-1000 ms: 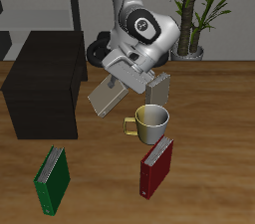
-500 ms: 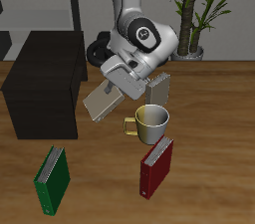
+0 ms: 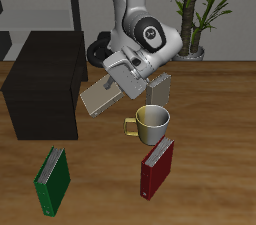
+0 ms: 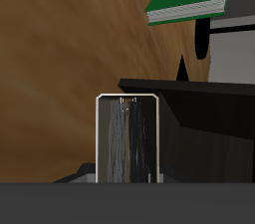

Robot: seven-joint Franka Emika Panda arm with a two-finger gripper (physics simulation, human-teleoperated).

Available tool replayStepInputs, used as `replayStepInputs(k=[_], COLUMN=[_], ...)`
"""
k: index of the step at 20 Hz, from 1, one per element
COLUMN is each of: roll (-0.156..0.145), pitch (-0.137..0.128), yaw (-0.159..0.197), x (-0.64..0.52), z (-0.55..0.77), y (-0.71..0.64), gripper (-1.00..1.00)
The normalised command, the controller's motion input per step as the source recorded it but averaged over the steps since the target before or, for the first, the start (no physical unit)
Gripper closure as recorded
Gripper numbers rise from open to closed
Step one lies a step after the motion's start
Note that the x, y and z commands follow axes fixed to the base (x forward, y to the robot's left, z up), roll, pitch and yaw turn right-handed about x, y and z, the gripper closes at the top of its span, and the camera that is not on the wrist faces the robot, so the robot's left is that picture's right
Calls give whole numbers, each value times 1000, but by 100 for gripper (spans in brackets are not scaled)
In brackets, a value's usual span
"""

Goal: Place the left yellow book in the top region of the shelf

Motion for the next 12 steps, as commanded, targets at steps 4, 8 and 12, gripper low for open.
replayStepInputs(k=[4,8,12], roll=[-85,-83,-51], pitch=[-43,-29,-43], yaw=[-19,5,38], x=[-109,-41,88], z=[170,145,47], y=[-180,-281,-118], gripper=[100,100,100])
